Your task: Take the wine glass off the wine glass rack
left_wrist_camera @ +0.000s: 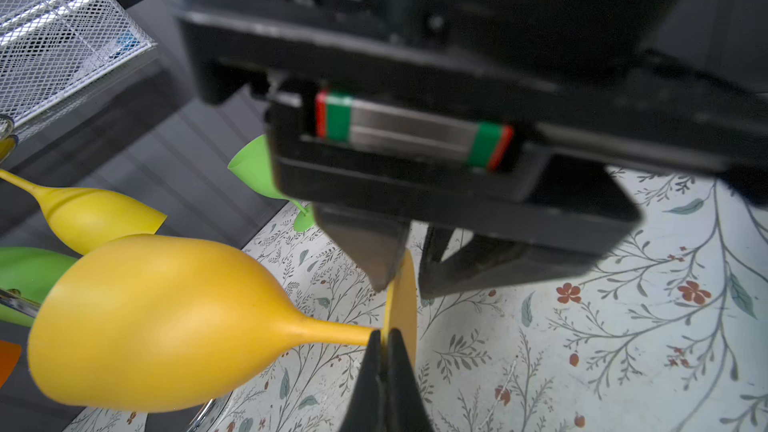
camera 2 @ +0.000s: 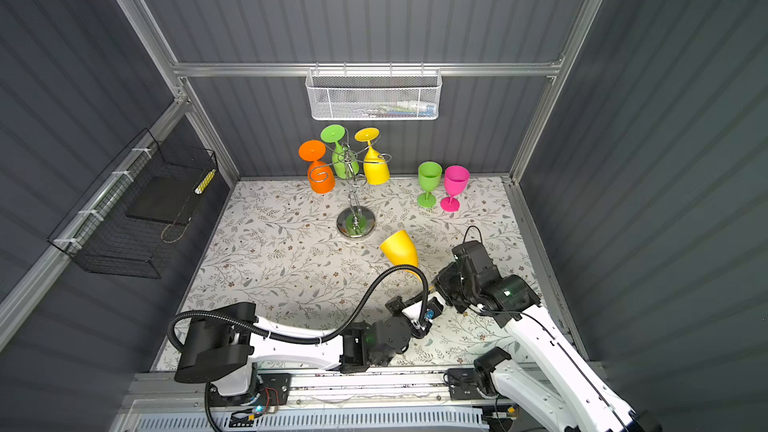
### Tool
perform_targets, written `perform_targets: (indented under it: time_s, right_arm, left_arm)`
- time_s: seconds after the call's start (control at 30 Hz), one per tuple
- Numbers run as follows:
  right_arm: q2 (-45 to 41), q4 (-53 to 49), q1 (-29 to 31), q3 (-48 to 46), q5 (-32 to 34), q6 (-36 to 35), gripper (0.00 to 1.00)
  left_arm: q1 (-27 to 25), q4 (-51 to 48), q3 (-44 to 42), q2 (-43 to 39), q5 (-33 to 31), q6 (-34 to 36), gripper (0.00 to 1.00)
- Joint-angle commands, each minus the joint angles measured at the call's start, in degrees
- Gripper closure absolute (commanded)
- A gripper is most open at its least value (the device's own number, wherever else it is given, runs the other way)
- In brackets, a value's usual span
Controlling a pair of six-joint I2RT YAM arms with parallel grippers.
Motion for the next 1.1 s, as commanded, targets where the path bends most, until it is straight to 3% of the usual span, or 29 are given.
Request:
perform_targets:
  time_s: [0.0, 0.2, 0.33, 0.43, 0.57, 0.67, 0.83, 0.97, 1.07]
  right_arm:
    - [-0.4, -1.3, -0.1, -1.3, 1.7, 0.6, 0.84]
    - [-0.5, -0.5, -0.1, -1.7, 2.7, 0.6, 0.99]
    - [-0.8, 1.0, -0.1, -1.9, 3.8, -0.1, 1.0]
    - [-0.9, 2.5, -0.1, -2.3, 5.0, -1.4, 1.0]
    - [-0.8, 5.2, -0.1, -2.7, 7.9, -5.3, 1.0]
    - [-1.2, 10.5, -0.3, -4.9, 8.4, -8.8, 1.0]
    - [-0.2, 18.2, -1.2, -7.9, 8.6, -15.0, 1.0]
    - [0.8, 23.0, -2.9, -9.7, 7.9, -19.6, 1.0]
    - [0.1, 32.2, -5.5, -13.6, 2.0, -23.6, 1.0]
  left_arm:
    - [-0.4, 4.2, 2.4, 0.3, -1.9, 1.5, 1.0]
    - [-0.6, 4.0, 1.8, -1.3, -2.9, 0.6, 1.0]
    - [-0.6, 1.5, 1.0, -4.0, -6.3, -2.8, 1.0]
    - [-0.6, -4.0, 0.9, -6.7, -8.1, -7.1, 0.83]
    - [-0.5, -15.4, 1.4, -10.6, -9.2, -14.8, 0.44]
    - [-0.4, -23.8, 1.3, -14.1, -9.8, -21.4, 0.32]
    - [0.8, -37.0, 2.7, -20.2, -8.5, -32.7, 0.26]
    - [4.4, -43.2, 3.0, -25.2, -2.7, -40.2, 0.25]
    - [7.3, -47.2, 4.4, -27.3, 2.3, -44.5, 0.25]
